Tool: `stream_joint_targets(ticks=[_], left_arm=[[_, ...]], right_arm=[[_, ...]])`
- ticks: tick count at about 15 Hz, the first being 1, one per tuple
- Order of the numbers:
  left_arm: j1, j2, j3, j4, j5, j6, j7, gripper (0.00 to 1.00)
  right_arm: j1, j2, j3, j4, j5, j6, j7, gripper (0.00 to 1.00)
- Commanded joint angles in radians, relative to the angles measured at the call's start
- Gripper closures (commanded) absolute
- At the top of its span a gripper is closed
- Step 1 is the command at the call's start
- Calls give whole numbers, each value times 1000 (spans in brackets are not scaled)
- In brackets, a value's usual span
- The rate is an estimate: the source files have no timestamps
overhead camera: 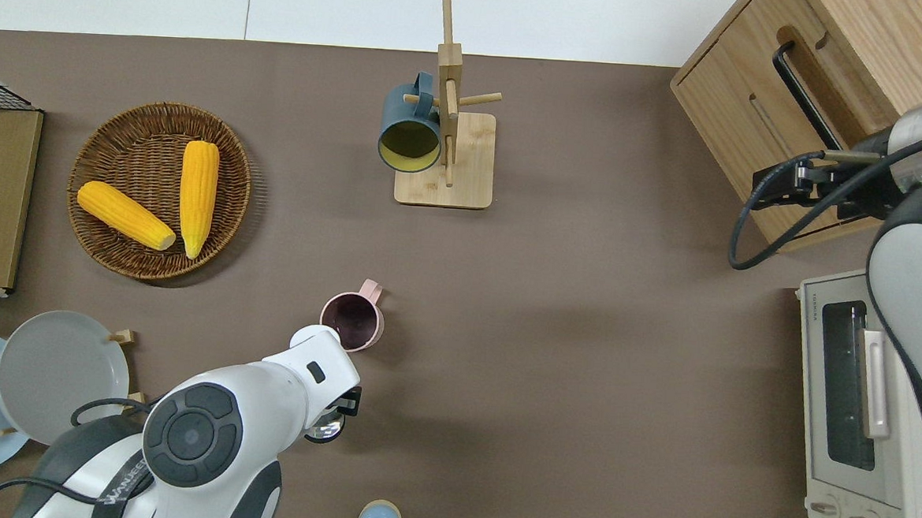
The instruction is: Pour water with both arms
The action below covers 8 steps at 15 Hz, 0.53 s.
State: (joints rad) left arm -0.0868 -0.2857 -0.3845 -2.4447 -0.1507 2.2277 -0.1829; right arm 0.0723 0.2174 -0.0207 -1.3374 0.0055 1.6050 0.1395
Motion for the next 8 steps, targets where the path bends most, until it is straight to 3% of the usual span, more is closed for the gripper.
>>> stream_joint_targets(ticks=[1,8], left_arm=[[12,-82,24,-39,-13,21,3,1000],[116,-76,162,90,54,49,63,1000]], right_arm=[[-20,-21,18,-23,-4,3,-17,5],[-20,-21,18,-23,-4,3,-17,5]])
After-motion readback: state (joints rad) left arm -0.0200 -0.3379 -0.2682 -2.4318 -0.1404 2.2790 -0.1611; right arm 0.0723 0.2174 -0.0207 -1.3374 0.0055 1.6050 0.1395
